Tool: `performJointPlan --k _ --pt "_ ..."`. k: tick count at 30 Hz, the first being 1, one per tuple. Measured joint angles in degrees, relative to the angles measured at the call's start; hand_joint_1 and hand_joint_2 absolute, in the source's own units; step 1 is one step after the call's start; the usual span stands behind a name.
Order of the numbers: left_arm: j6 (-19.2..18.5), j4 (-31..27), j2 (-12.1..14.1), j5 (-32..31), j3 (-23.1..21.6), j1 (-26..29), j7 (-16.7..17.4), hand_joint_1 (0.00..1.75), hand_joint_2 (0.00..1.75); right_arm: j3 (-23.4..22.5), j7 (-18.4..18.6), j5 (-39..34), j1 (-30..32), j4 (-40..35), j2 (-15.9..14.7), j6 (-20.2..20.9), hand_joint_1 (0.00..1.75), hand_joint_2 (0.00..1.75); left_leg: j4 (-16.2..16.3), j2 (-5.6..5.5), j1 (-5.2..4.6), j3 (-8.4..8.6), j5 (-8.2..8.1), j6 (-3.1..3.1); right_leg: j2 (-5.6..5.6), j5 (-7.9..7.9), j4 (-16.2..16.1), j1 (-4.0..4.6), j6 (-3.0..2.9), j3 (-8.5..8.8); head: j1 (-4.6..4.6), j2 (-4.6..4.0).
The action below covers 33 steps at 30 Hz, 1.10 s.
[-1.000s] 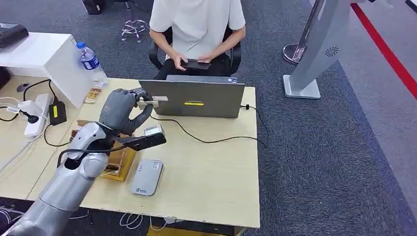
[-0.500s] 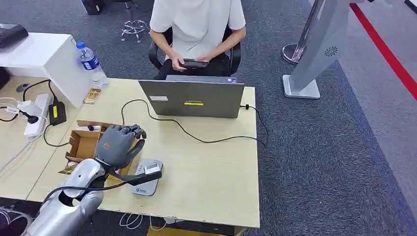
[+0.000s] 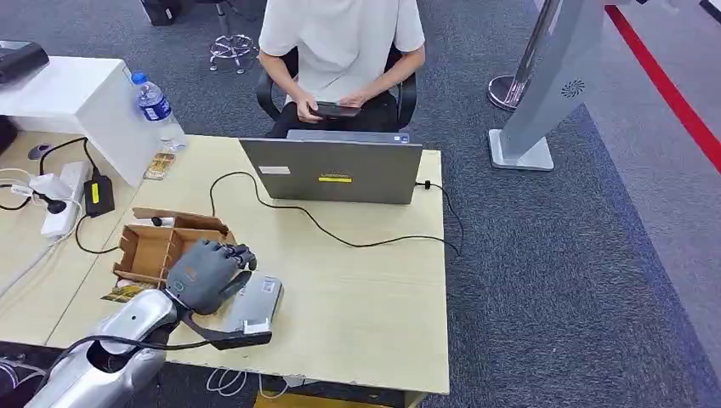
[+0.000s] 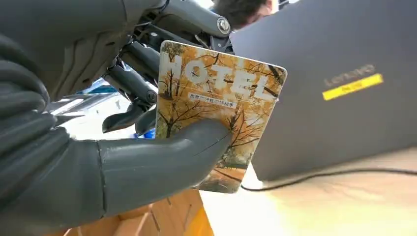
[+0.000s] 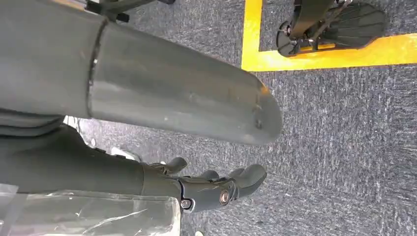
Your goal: Pass the card to the sensor for recognition and then transmit it.
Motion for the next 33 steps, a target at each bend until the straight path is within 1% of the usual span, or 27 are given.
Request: performJointPlan --k 3,7,13,16,20,26,29,33 --pt "-1.78 -0.46 1.75 0.79 -1.03 0.01 -0.11 1.66 1.75 -0.2 0.0 0.26 0.02 0.0 0.0 0.0 0.0 0.0 0.0 0.01 0.01 0.01 0.0 0.0 0.0 0.0 0.0 0.01 0.0 0.0 0.02 0.0" --pt "-2.89 -1.14 4.45 0.83 -1.77 0.01 0.1 1.66 1.75 -0.61 -0.04 0.35 0.13 0.0 0.02 0.0 0.0 0.0 0.0 0.0 0.01 0.01 0.0 0.0 0.0 0.0 0.0 0.01 0.0 0.0 0.0 0.0" --pt "-5.25 -1.55 7.36 1.14 -2.56 -0.09 1.18 1.66 1.75 -1.35 -0.07 0.68 0.39 0.0 0.02 -0.02 0.0 0.0 -0.01 0.0 0.01 0.0 0.0 0.0 0.0 0.0 0.0 0.01 0.0 0.0 0.0 0.0" --pt "-6.79 -1.95 8.86 3.63 -3.04 0.02 0.54 1.66 1.75 -1.62 -0.09 0.98 0.42 0.0 0.04 -0.04 0.0 0.0 -0.01 0.01 0.01 0.0 0.0 0.0 0.0 0.0 0.0 0.01 0.0 0.0 0.02 0.0" --pt "-7.88 -2.91 10.89 6.23 -3.92 0.35 -0.59 1.66 1.75 -1.86 -0.24 1.6 0.46 0.0 0.07 -0.02 0.0 0.0 -0.01 0.0 0.01 0.0 0.0 0.0 -0.01 0.0 0.0 0.01 0.0 0.0 0.02 0.0" --pt "-8.07 -3.19 11.28 6.69 -5.71 0.56 -1.53 1.66 1.75 -1.97 0.09 2.08 0.43 0.0 0.13 0.0 0.0 0.0 -0.01 -0.01 0.01 0.0 0.0 0.0 -0.01 0.0 0.0 0.01 0.0 0.01 0.02 0.0" --pt "-8.09 -3.19 10.95 6.63 -6.87 0.51 -2.32 1.66 1.75 -1.97 0.2 2.6 0.38 0.0 0.2 0.13 0.0 0.0 0.0 -0.01 0.0 0.0 0.0 0.0 -0.02 0.0 0.0 0.01 0.0 0.01 0.0 0.0" --pt "-8.33 -2.98 10.34 6.12 -8.98 0.44 -2.49 1.66 1.75 -1.97 0.55 3.1 0.27 -0.02 0.44 0.22 0.0 0.0 0.0 -0.01 0.01 0.0 0.0 0.0 -0.01 0.0 0.0 0.01 0.0 0.0 0.04 0.0"
